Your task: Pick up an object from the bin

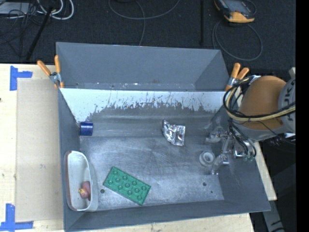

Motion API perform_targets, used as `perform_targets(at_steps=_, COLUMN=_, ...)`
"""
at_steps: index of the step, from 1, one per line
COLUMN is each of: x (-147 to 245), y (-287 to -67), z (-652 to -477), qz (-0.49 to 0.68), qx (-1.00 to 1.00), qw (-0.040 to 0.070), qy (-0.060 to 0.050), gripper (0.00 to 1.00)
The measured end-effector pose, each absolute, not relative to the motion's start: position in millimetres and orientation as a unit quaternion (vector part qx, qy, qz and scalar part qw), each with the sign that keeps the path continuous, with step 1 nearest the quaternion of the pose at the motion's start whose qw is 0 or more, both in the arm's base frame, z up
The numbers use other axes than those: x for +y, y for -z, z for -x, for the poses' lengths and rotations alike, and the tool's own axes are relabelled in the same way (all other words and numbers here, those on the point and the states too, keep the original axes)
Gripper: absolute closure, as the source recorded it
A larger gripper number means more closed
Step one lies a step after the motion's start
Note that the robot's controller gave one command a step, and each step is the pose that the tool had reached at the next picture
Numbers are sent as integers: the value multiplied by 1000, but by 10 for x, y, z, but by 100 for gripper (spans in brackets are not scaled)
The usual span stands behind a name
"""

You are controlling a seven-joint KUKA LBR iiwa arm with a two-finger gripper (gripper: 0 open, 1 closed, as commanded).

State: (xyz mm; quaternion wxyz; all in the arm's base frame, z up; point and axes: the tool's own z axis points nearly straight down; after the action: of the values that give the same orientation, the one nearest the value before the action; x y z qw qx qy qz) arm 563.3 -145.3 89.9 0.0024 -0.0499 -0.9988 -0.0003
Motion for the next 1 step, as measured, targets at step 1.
perform_targets(at_steps=1, x=-1442, y=-918, z=-5645, qz=48, qx=-999, qw=1, qy=0, gripper=100)
